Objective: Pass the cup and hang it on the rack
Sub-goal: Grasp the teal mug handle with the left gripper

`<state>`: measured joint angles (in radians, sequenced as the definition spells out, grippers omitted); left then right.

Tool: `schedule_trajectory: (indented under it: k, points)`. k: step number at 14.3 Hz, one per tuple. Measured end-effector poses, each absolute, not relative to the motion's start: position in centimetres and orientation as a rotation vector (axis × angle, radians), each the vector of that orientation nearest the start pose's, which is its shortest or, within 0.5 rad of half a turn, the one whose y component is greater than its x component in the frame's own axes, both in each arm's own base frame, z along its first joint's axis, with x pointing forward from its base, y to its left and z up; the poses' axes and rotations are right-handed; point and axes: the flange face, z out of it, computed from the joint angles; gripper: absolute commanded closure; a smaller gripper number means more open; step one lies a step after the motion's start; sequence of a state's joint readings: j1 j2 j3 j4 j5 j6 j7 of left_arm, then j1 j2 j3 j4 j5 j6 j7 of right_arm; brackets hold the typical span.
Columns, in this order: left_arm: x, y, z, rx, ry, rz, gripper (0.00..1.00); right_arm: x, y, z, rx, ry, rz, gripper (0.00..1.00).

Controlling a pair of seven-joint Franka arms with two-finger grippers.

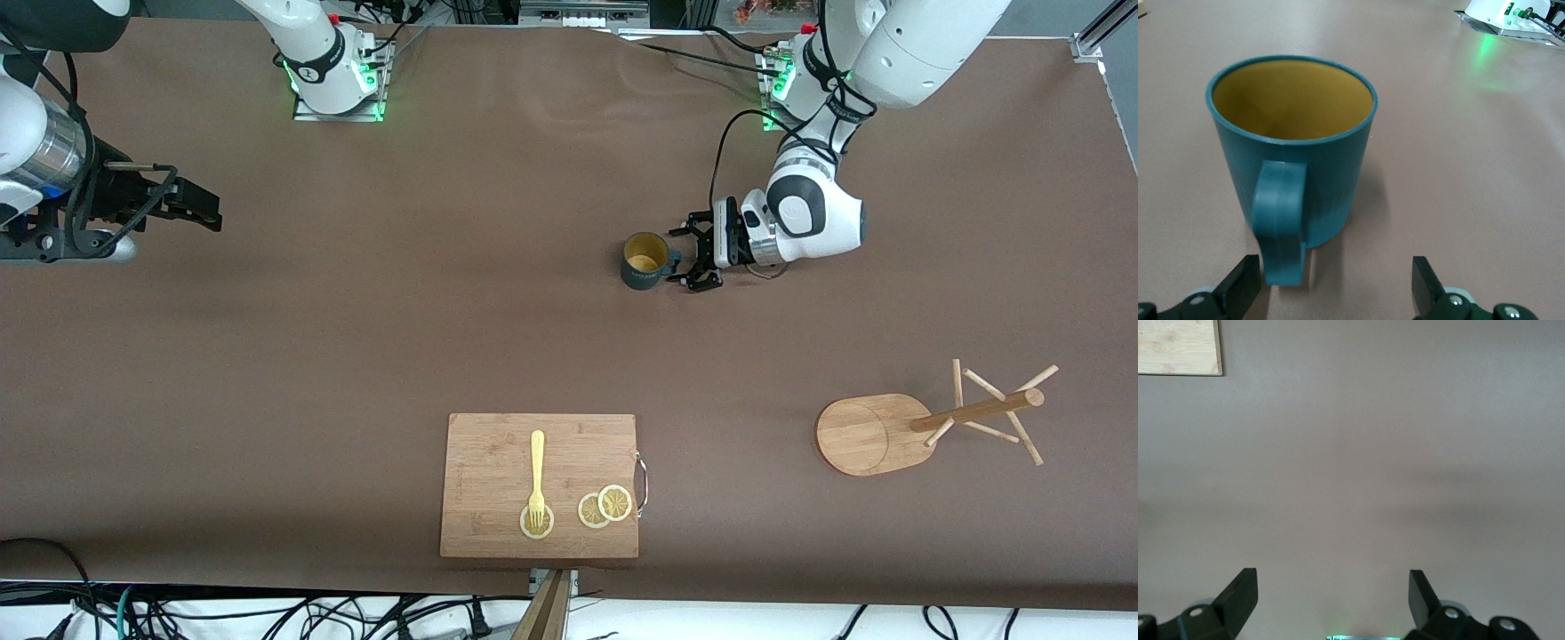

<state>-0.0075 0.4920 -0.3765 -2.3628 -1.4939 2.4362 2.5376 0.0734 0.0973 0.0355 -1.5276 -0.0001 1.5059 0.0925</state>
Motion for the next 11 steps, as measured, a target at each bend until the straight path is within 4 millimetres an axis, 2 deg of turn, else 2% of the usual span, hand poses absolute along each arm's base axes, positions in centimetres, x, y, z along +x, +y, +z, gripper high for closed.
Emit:
schedule_trajectory:
  k: [11]
  points:
    - [40.68, -20.15, 11.29, 1.76, -1.505, 0.693, 0.0, 57.27, 6.36, 58.2, -3.144, -0.032, 0.196, 0.0]
